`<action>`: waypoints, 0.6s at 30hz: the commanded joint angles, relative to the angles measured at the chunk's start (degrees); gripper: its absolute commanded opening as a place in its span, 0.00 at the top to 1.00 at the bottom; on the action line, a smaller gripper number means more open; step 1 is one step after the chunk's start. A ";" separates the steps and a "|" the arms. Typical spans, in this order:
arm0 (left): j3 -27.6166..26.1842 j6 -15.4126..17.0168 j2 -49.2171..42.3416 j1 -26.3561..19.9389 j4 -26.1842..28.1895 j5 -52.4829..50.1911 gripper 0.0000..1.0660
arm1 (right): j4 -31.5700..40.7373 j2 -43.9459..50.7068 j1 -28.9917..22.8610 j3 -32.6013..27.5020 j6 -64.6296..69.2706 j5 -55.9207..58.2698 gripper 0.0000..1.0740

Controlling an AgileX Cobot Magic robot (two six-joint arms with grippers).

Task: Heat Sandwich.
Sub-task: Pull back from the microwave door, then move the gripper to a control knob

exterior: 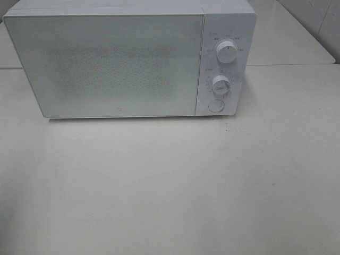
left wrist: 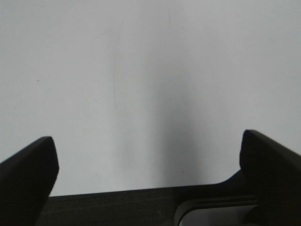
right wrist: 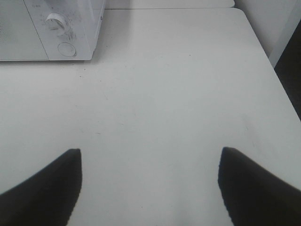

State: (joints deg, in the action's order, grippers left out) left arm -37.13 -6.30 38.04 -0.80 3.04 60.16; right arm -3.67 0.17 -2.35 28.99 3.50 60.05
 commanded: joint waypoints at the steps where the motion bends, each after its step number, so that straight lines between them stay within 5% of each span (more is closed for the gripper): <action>1: 4.13 -0.34 -6.47 -0.23 0.23 -0.86 0.03 | -0.34 1.55 0.40 -0.06 -0.17 -0.57 0.29; 6: 8.25 0.40 -12.55 -0.23 0.11 -1.60 0.03 | -0.34 1.55 0.40 -0.06 -0.17 -0.57 0.29; 18: 8.71 4.24 -24.29 -0.23 0.23 -1.20 0.03 | -0.34 1.55 0.40 -0.06 -0.17 -0.57 0.29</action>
State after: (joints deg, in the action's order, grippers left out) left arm -28.59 -2.75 15.07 -0.80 2.75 59.64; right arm -3.67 0.17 -2.35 28.99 3.50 60.05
